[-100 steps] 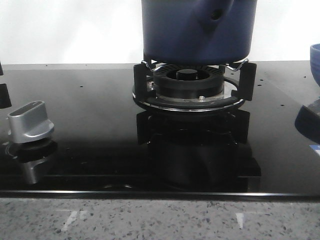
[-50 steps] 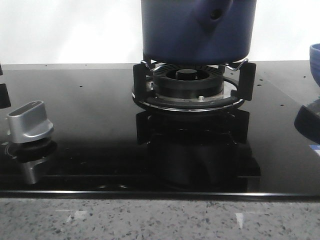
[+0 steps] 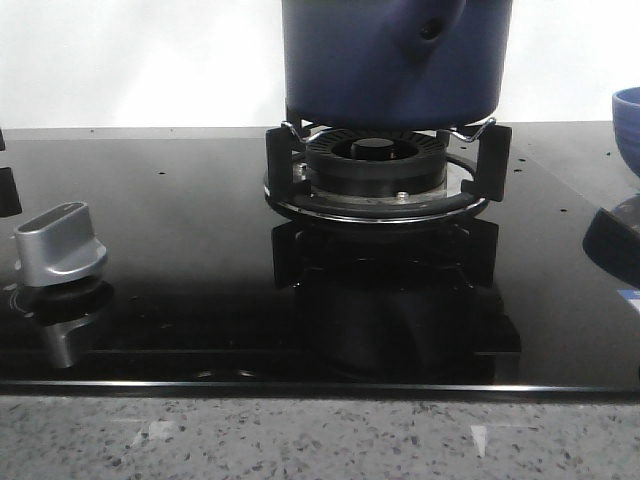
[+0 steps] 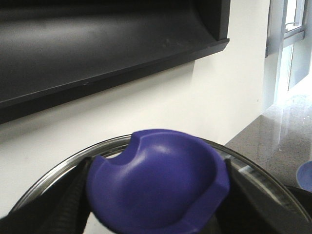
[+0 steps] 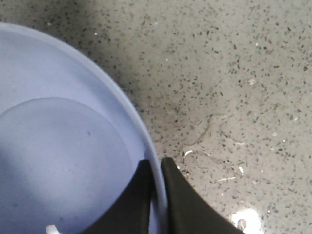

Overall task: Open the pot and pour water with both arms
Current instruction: 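Lift the bowl with the right gripper toward the pot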

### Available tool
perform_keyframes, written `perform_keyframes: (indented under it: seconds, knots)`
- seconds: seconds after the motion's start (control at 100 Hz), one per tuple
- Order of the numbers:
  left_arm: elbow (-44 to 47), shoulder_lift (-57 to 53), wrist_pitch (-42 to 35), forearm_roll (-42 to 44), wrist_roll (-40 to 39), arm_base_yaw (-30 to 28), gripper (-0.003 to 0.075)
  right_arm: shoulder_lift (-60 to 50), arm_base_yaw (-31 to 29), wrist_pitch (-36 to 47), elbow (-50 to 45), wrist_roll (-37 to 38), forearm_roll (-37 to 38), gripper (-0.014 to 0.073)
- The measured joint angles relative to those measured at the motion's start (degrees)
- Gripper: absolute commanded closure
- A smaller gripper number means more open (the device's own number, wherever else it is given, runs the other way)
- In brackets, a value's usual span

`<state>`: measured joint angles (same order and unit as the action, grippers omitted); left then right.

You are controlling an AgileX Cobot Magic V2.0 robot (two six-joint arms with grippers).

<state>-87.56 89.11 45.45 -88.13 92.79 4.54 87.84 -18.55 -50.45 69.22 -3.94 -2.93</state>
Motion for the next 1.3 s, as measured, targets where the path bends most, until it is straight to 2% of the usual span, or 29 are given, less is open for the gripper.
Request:
perform_keyframes:
  seconds: [0.33, 0.69, 1.08, 1.3]
  knots:
    - [0.00, 0.00, 0.00, 0.00, 0.00, 0.00, 0.0405, 0.00, 0.00, -3.66, 3.34, 0.04, -3.51, 0.0666]
    - [0.00, 0.00, 0.00, 0.00, 0.00, 0.00, 0.0405, 0.00, 1.04, -10.82, 17.02, 0.04, -6.35, 0.0666]
    - [0.00, 0.00, 0.00, 0.00, 0.00, 0.00, 0.0405, 3.94, 13.15, -13.85, 35.48, 0.04, -6.57, 0.0666]
    - [0.00, 0.00, 0.00, 0.00, 0.00, 0.00, 0.0405, 7.25, 20.05, -9.86, 40.49, -0.08, -8.35, 0.0666]
